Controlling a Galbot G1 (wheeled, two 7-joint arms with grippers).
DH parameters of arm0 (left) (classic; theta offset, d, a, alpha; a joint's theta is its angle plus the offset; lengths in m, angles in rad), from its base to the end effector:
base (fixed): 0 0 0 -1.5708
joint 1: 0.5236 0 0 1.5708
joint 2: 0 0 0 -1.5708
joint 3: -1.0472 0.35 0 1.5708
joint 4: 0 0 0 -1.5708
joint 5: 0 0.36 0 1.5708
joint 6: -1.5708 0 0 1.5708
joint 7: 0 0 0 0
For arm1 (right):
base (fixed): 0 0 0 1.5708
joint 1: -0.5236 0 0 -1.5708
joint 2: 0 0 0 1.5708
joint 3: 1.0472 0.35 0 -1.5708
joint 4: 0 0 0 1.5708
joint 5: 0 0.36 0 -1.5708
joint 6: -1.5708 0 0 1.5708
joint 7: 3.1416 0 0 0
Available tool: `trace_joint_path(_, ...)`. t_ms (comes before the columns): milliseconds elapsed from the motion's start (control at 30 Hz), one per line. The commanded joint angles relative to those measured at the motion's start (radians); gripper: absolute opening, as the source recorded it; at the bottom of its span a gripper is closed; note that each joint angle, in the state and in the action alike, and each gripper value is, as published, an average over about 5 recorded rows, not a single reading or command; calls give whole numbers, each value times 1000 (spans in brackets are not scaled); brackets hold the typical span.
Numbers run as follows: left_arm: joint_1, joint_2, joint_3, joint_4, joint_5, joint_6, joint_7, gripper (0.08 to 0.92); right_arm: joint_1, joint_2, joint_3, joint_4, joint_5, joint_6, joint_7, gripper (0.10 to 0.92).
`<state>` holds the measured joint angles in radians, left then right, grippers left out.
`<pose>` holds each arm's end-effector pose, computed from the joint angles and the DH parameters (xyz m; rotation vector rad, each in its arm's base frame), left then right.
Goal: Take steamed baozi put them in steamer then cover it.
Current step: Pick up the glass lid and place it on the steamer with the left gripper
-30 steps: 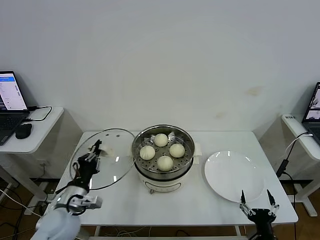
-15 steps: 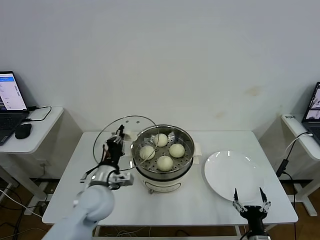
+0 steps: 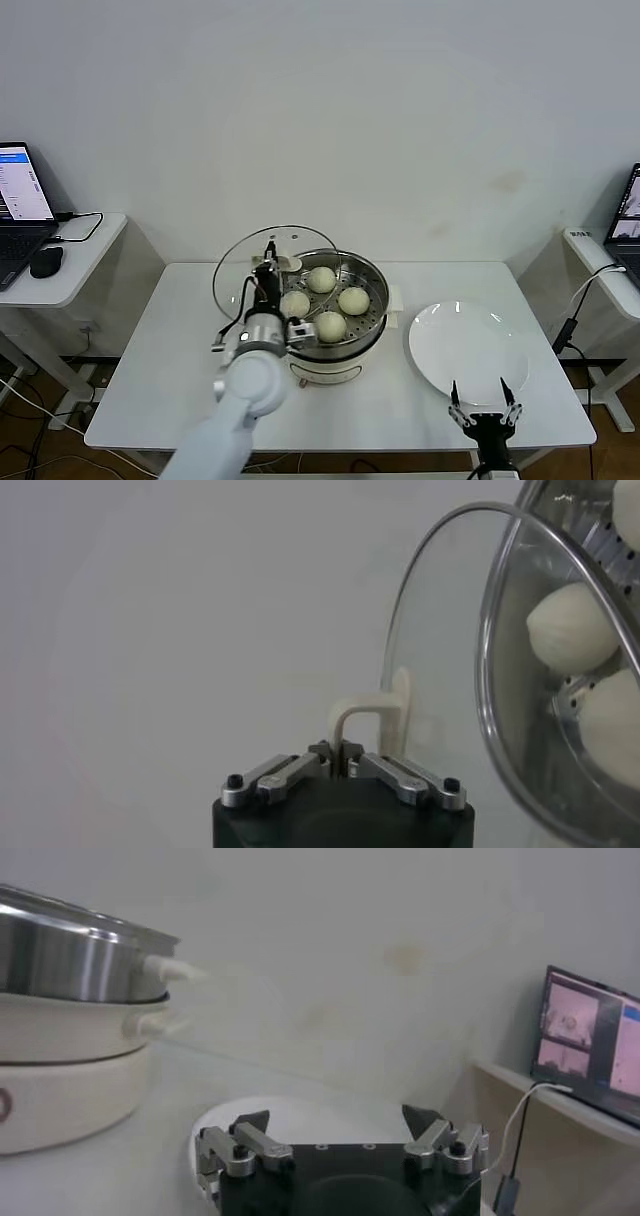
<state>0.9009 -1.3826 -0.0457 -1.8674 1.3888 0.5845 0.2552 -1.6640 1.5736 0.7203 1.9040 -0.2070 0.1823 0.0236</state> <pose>0.3418 -0.1098 -0.2226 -0.1089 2.3453 2.0627 0.1377 -0.0658 -0.3826 -0.2153 -2.9827 0.4605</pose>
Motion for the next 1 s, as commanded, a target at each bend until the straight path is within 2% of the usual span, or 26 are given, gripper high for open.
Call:
trace_joint_path(33,-30,-186,16,92,247,20,64,126,1,2,-12,-8,-27,-5,5,822)
trace_joint_path(233,-30,-219,16,135,285,20,78,126,0,3,-16,-12,-35,-6,4,823)
trace_joint_path(1000,14,-228,65,181,299,20,62,126,5,4,-38,-33,-53,-5,5,823)
